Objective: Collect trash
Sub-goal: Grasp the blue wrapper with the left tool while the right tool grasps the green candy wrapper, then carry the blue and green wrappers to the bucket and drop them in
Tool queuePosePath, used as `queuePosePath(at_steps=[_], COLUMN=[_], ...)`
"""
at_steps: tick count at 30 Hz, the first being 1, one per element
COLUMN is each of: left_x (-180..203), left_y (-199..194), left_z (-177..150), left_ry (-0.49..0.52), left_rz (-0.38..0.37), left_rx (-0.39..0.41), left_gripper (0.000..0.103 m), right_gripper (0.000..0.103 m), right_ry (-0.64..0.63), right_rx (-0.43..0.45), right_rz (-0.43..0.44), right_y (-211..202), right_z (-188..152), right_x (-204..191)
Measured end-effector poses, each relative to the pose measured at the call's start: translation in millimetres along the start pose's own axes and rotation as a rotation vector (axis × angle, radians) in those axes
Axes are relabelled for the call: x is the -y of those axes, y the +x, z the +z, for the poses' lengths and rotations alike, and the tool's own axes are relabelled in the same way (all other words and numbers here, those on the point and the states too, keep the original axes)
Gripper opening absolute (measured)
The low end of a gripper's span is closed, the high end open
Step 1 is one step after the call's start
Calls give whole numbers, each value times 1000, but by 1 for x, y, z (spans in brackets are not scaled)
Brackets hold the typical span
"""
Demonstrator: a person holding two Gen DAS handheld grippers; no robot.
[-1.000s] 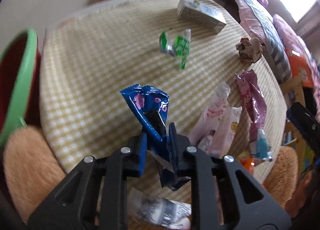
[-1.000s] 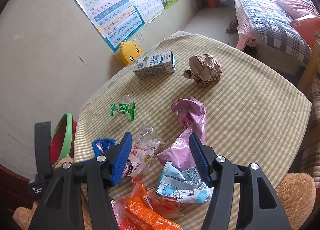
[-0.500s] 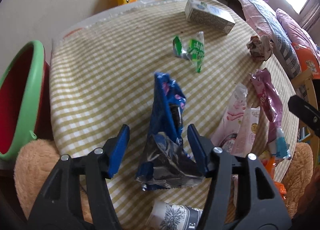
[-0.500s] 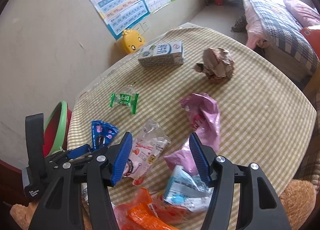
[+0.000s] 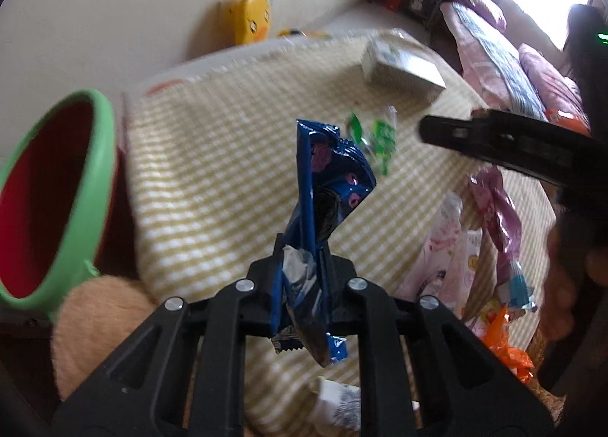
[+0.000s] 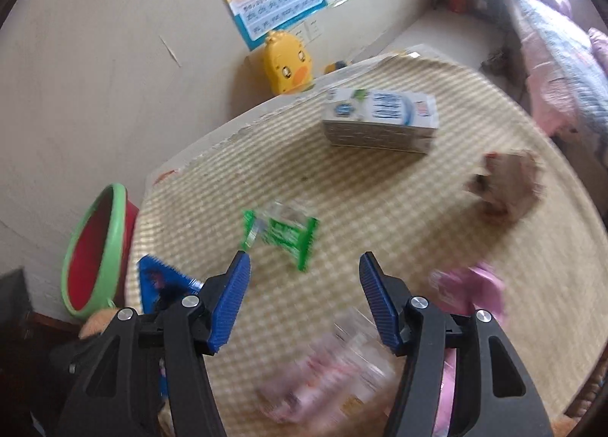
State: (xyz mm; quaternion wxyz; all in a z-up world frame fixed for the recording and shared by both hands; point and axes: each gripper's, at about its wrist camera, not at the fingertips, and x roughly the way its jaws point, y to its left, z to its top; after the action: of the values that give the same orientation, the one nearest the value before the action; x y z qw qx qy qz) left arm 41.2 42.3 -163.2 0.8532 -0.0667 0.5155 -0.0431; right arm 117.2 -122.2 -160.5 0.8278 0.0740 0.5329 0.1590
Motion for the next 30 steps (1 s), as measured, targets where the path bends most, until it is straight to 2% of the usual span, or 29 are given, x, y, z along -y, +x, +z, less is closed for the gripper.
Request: queuePosePath(at_steps=[6, 14, 17, 19, 20, 21, 30], left_x=[-19, -34, -36, -36, -36, -35, -28], left_y=[-13, -18, -19, -20, -20, -20, -32], left_z=[7, 8, 8, 9, 9, 9, 11], left_ry=[-30, -43, -41, -38, -36, -34, 0], left_rz=[34, 35, 39, 43, 44, 45, 65], left_rx=[56, 76, 82, 86, 87, 88, 122], left_gripper=[15, 15, 15, 15, 15, 15, 15], right_gripper=[58, 57, 48, 33, 31, 25, 17], right_ry=[33, 92, 85, 64, 56, 48, 16], right_rx=[-43, -94, -81, -66, -62, -56, 34], right_rz=[-2, -28, -29, -35, -38, -36, 6], right_y=[33, 61, 61, 57, 55, 52, 1], right_z=[14, 16, 16, 16, 16, 16, -1], right_x=[-10, -5, -6, -9, -11, -12, -16])
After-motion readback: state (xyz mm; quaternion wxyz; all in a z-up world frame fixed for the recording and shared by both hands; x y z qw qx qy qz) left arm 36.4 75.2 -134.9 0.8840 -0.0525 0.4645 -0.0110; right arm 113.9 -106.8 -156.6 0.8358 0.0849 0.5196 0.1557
